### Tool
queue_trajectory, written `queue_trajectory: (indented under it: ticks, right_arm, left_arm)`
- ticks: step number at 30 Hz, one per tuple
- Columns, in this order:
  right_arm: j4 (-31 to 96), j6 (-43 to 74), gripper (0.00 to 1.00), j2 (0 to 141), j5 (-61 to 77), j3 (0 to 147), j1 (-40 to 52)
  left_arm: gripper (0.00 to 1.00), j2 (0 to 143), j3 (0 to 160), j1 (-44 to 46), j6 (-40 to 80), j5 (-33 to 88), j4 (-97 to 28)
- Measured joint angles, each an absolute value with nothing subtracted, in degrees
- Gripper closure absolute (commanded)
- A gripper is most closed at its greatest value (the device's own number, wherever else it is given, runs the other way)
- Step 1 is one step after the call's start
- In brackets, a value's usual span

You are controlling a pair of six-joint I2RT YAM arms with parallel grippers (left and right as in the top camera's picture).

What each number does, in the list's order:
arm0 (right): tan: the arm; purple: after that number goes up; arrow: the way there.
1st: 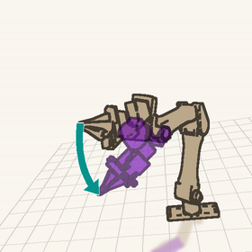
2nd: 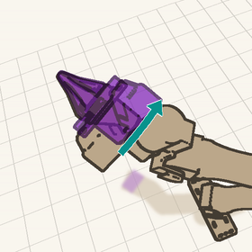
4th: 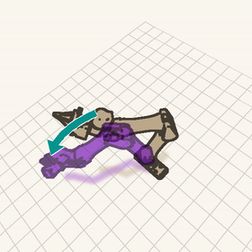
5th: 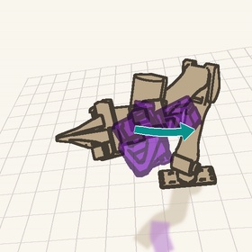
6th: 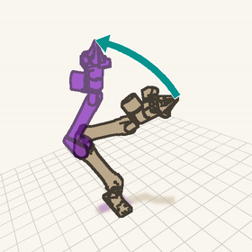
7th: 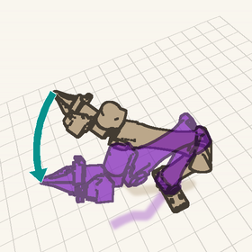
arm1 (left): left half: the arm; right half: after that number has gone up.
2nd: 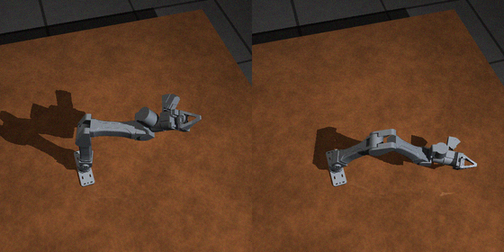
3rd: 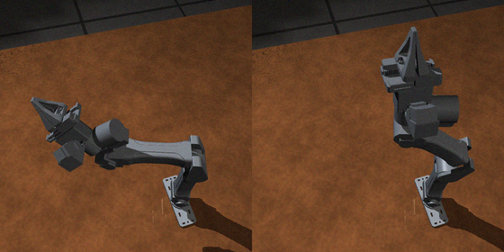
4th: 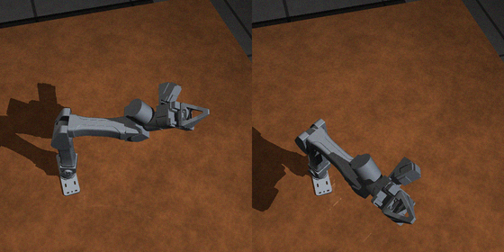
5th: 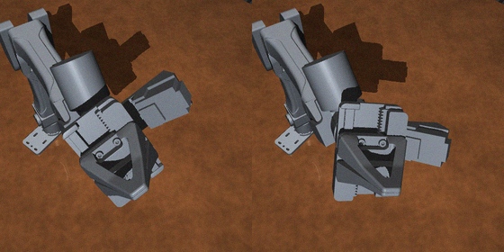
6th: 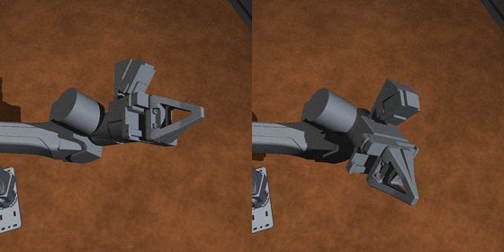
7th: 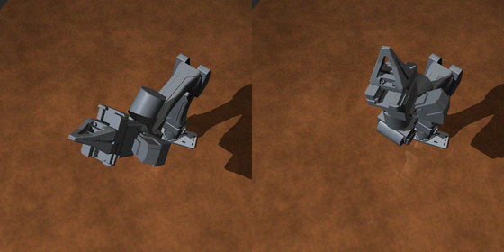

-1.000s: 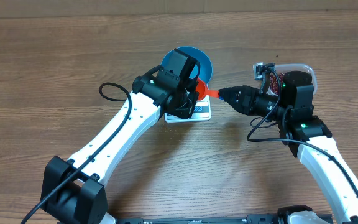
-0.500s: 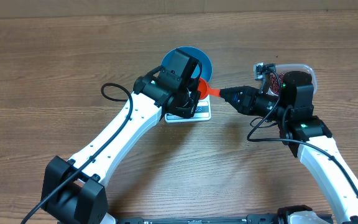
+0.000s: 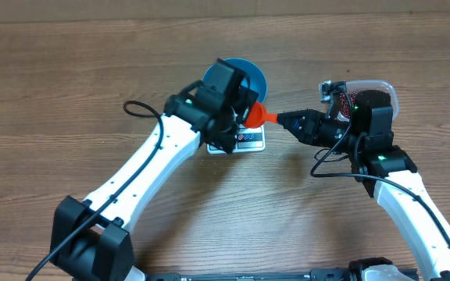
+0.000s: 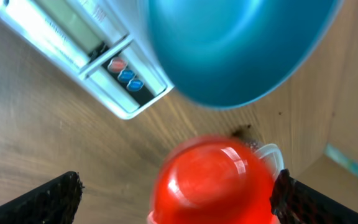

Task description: Scoop item into bowl and weigh 150g on scale

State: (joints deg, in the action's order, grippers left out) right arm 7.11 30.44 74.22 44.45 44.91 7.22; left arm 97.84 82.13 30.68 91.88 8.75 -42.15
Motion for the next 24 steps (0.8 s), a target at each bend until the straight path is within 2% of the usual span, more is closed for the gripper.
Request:
queue_trajectory:
  ticks: [6,10,17,24]
  right_arm:
    - [7.6,31.81,0.96,73.78,43.24,44.91,7.22]
    - [12.53,32.36,0.96,70.74,41.25,45.08,7.22]
    - [31.46,29.8,0.96,62.67,32.58,53.12,7.22]
    - [50.43,26.48,0.96,57.3,17.06,62.39,7.22]
  left_arm:
    - [0.0,93.67,82.13,26.22,75.5,8.75,-41.52]
    - [0.0,89.97,82.17,24.21,65.06,8.75,-41.74]
    - [0.0,88.25,82.26,23.75,51.64,8.75,-41.95]
    - [0.0,88.25,82.26,23.75,47.11,8.73,-42.02]
